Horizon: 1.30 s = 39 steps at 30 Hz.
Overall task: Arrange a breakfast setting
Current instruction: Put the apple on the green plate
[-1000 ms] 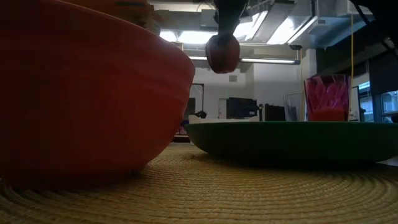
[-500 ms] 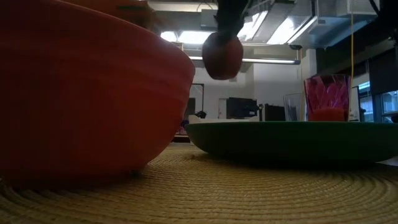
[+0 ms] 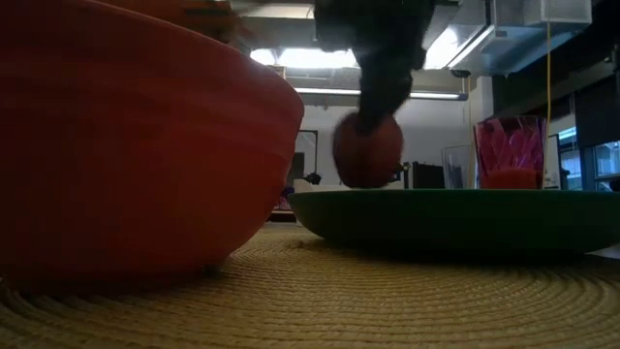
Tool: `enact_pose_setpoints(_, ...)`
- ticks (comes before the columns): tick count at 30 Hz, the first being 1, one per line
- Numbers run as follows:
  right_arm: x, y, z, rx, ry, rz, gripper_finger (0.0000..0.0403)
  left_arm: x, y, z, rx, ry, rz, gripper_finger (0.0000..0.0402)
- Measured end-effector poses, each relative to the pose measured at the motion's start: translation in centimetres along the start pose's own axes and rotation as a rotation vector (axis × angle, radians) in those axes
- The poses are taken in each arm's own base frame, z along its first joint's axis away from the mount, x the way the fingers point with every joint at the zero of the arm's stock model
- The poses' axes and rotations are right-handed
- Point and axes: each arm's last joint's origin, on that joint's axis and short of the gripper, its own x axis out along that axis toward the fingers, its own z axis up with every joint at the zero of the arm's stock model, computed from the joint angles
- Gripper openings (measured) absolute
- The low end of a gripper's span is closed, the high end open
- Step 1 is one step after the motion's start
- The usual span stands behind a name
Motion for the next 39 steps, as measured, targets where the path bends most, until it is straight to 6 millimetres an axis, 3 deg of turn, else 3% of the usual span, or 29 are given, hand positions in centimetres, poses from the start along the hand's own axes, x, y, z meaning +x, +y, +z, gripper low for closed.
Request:
enact_pose_setpoints(20,3.5,-0.4,-1.8,0.042,0.012,-0.029,0.026,1.2,0.0,-0.1,-0.011,0.026,-0.036,0.0212)
enact_pose_setpoints(35,3.6,-0.4,-1.9,0.068,0.009,-0.021,0.0262,1.2,0.0,-0.1,-0.011,0.024,-0.024,0.0212)
enact_pose_setpoints(39,3.6,-0.5,-1.8,0.069,0.009,-0.022,0.0282,1.2,0.0,-0.1,-0.011,0.024,-0.023,0.0212)
